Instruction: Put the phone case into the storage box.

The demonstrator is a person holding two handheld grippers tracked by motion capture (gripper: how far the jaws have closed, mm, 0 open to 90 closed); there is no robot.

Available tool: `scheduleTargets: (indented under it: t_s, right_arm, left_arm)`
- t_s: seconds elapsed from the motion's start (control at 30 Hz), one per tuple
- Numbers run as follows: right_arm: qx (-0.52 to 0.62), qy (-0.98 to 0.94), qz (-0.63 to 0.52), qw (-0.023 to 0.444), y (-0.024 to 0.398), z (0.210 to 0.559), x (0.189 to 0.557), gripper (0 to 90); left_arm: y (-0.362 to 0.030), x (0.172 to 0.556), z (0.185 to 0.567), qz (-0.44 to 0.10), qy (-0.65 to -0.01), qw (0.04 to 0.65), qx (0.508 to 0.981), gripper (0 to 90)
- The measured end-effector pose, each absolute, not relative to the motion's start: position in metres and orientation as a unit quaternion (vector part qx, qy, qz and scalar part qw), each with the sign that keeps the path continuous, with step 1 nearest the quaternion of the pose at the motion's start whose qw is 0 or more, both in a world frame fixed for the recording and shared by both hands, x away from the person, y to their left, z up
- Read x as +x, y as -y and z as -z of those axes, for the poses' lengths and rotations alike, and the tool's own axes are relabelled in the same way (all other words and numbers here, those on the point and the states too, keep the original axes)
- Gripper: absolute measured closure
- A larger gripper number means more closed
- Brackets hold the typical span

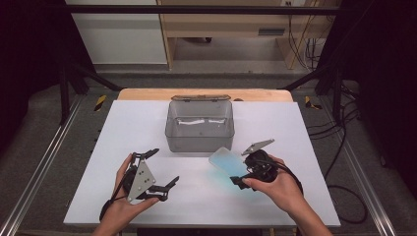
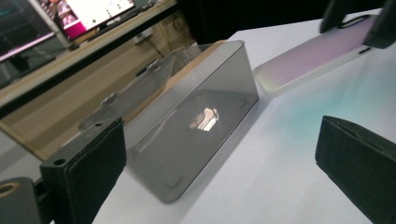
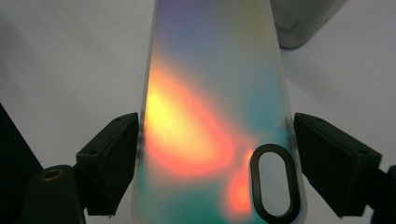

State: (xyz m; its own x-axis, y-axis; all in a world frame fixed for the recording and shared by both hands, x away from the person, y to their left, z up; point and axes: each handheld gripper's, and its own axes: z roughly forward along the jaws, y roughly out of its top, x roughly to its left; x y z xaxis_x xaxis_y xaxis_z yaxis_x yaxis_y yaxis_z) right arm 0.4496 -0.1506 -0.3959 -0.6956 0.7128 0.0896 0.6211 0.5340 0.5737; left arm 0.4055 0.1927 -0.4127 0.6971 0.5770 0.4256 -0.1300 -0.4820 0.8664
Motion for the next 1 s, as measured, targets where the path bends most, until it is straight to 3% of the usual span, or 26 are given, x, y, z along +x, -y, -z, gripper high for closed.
scheduleTargets:
  t_s: [0.27, 0.7, 1.0]
  right_arm:
    - [0.354, -0.885, -0.290, 0.085, 0.129, 0.368, 0.459, 17.7]
    - [0.322, -0.894, -0.302, 0.075, 0.101, 0.334, 0.463, 17.7]
    - [0.308, -0.901, -0.299, 0.064, 0.087, 0.325, 0.465, 17.7]
  left_arm:
    - [-0.172, 0.410, 0.406, -0.376, -0.106, 0.479, 0.786, 2.9]
    - [-0.146, 0.412, 0.403, -0.407, -0.045, 0.446, 0.796, 11.2]
    - [-0.137, 0.411, 0.401, -0.433, -0.017, 0.433, 0.790, 26.9]
